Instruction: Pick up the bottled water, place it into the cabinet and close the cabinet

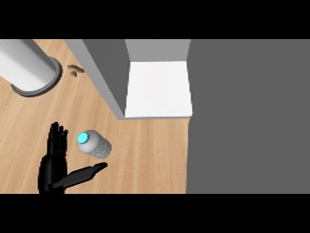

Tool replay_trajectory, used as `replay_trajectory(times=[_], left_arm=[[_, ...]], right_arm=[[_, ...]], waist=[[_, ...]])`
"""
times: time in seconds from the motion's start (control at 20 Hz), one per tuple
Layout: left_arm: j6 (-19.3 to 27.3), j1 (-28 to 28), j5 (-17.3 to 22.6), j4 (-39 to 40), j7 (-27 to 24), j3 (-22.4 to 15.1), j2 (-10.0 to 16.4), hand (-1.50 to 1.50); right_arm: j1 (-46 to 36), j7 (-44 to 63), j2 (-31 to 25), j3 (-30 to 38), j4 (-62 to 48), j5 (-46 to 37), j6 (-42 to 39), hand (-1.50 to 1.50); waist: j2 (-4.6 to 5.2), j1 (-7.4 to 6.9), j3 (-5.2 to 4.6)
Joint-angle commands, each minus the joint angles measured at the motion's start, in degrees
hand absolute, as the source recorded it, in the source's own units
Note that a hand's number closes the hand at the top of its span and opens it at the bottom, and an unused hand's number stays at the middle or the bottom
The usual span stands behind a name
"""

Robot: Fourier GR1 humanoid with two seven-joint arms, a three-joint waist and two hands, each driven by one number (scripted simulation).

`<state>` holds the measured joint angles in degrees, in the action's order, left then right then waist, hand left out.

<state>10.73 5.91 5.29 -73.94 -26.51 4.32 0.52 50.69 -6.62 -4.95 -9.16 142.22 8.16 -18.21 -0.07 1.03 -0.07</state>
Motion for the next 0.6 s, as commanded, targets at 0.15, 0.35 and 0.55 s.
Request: replay_trajectory(times=[0.15, 0.35, 0.55], left_arm=[[-3.73, -3.66, 3.19, 15.20, -10.51, 0.36, -0.50, -1.50], [-11.39, -10.47, 4.38, 26.92, -14.54, 3.54, 0.16, -1.50], [-13.63, -15.09, 4.88, 34.63, -18.24, 5.06, 0.21, -1.50]], right_arm=[[5.20, 2.48, -1.60, 0.21, 9.12, 2.82, -1.39, -1.50], [3.54, 0.75, -0.31, -0.28, 6.06, 1.58, -0.90, -1.50], [6.88, -0.31, -0.43, -0.54, 7.74, 2.49, -1.97, -1.50]], waist=[[-0.01, 0.05, -0.01], [0.15, 0.20, -0.05], [0.14, 0.26, -0.04]])
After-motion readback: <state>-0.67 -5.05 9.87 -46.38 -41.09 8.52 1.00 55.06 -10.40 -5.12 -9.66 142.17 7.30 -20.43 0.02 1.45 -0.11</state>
